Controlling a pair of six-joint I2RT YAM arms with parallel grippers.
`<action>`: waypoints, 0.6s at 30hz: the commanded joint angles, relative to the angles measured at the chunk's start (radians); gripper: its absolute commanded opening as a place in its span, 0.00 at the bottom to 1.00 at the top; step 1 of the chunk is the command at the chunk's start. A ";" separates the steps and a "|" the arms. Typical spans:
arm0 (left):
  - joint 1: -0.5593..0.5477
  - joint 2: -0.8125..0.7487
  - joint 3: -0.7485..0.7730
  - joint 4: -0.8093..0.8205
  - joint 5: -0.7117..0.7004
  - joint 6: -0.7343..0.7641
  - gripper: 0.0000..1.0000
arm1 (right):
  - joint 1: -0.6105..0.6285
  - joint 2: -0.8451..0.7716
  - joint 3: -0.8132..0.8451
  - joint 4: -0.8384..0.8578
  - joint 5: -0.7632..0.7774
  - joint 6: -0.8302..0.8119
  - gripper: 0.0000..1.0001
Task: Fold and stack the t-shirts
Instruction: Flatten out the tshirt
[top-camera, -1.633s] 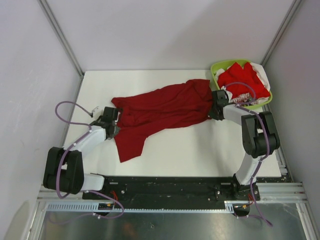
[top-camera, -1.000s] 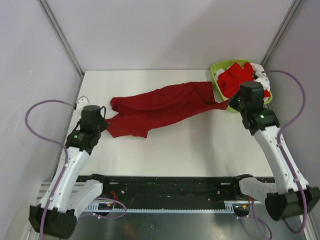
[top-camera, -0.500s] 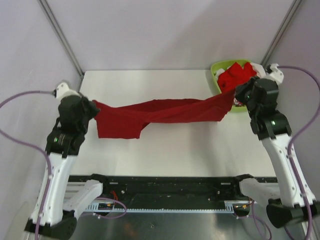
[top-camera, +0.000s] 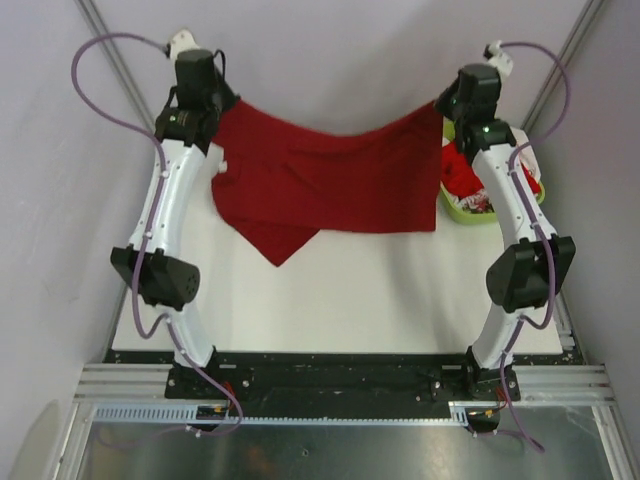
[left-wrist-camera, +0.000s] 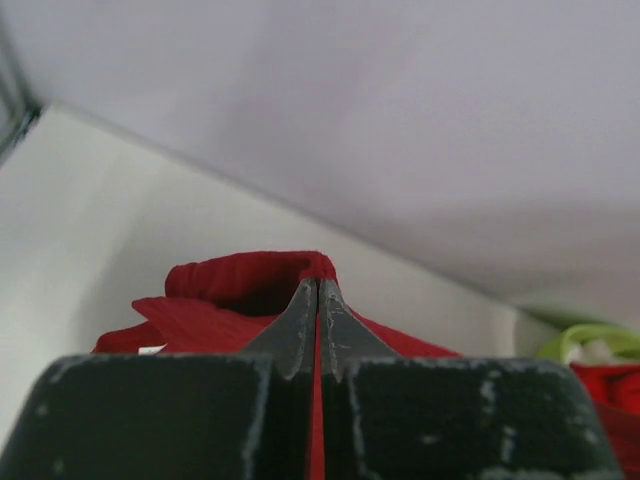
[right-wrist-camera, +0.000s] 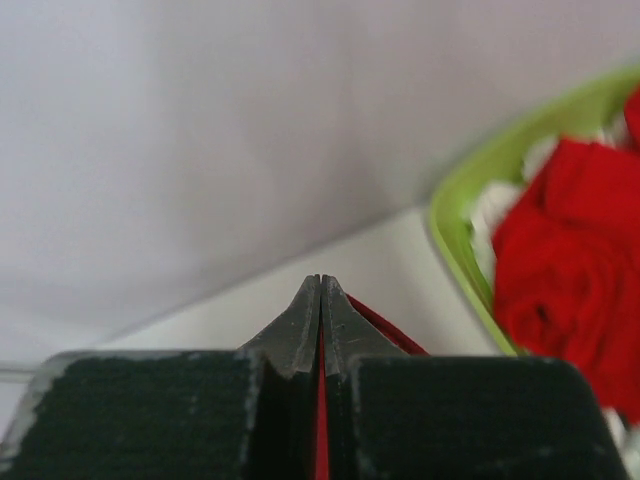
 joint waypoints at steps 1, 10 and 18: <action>0.010 0.030 0.345 0.073 0.015 0.124 0.00 | -0.012 0.005 0.288 0.080 0.021 -0.037 0.00; 0.071 -0.091 0.291 0.116 -0.001 0.150 0.00 | -0.013 -0.179 0.102 0.189 0.051 -0.051 0.00; 0.129 -0.410 -0.474 0.116 -0.060 -0.003 0.00 | -0.024 -0.412 -0.485 0.157 0.008 0.084 0.00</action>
